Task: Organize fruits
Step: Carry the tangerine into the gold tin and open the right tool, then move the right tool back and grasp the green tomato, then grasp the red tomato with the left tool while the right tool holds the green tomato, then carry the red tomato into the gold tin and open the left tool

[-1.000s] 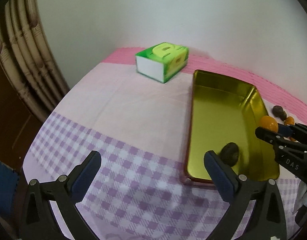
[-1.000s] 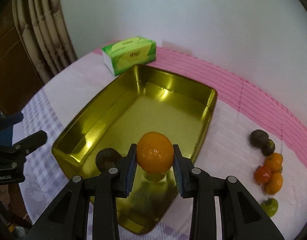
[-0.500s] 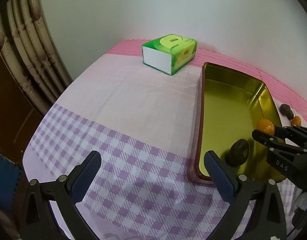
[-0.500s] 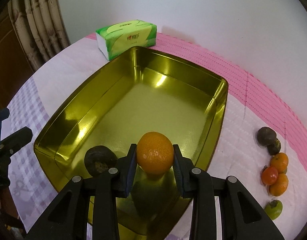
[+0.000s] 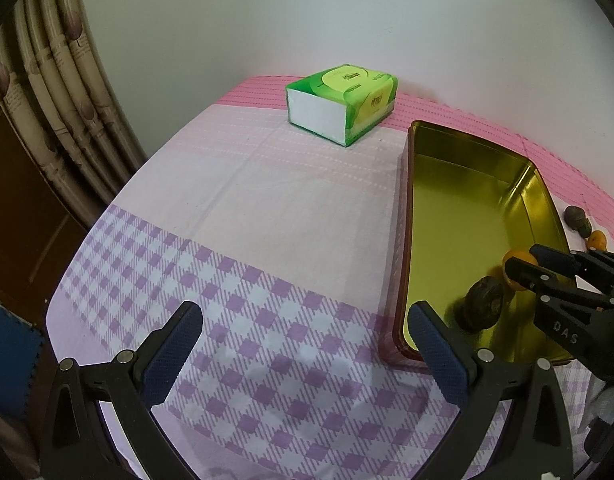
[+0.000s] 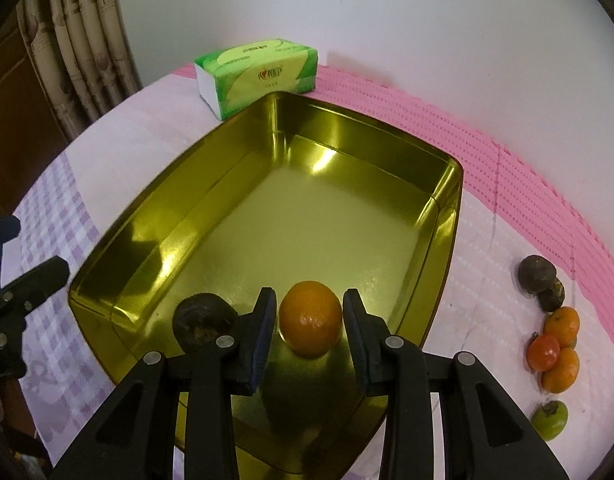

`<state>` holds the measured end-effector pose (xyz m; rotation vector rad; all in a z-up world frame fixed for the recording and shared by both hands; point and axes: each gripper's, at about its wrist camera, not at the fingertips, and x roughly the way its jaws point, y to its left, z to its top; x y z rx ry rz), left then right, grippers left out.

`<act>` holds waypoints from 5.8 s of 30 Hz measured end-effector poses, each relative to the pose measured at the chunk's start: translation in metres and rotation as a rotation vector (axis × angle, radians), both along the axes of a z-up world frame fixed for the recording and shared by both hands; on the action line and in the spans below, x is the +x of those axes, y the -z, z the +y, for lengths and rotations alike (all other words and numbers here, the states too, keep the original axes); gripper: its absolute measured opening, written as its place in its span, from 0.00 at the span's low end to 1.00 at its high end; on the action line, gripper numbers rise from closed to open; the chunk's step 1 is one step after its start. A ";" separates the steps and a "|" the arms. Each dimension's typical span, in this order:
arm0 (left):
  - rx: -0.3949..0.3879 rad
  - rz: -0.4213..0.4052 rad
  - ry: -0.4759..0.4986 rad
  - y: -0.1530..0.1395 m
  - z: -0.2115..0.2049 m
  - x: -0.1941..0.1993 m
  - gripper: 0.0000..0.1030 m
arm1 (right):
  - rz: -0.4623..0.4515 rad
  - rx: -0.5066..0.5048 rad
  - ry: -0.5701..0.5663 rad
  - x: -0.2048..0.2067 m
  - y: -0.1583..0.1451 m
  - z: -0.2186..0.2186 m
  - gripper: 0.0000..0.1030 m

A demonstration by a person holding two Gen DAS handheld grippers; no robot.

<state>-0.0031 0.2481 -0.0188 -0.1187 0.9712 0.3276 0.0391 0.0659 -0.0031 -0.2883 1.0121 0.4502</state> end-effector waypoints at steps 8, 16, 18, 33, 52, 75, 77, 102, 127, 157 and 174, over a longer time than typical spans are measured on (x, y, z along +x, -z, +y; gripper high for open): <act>0.028 -0.015 0.028 0.000 -0.006 -0.001 0.99 | -0.044 0.071 0.007 -0.010 -0.023 -0.009 0.48; 0.047 -0.025 0.044 -0.001 -0.010 0.000 0.99 | -0.097 0.118 0.055 -0.028 -0.050 -0.047 0.50; 0.054 -0.025 0.047 -0.001 -0.011 0.000 0.99 | -0.111 0.106 0.074 -0.033 -0.053 -0.062 0.51; 0.092 -0.019 0.067 -0.002 -0.021 -0.001 0.99 | -0.088 0.072 0.326 -0.055 -0.035 -0.199 0.51; 0.089 -0.061 0.126 -0.036 -0.059 -0.006 0.99 | -0.047 0.102 0.395 -0.064 -0.002 -0.240 0.51; 0.060 0.000 0.341 -0.027 -0.160 0.009 0.99 | -0.084 0.036 0.313 -0.024 0.019 -0.223 0.38; 0.059 0.003 0.351 -0.026 -0.165 0.010 0.99 | -0.093 0.035 0.309 -0.023 0.020 -0.222 0.38; -0.030 0.049 0.567 0.007 -0.285 0.050 0.98 | -0.128 0.032 0.489 -0.027 0.022 -0.323 0.37; -0.077 0.145 0.521 0.047 -0.322 0.093 0.29 | -0.122 0.054 0.499 -0.028 0.022 -0.328 0.38; -0.079 0.056 0.428 -0.013 -0.247 0.073 0.27 | -0.123 0.044 0.497 -0.028 0.023 -0.327 0.38; 0.002 0.056 0.195 -0.008 -0.126 0.095 0.27 | -0.125 0.039 0.495 -0.027 0.023 -0.327 0.38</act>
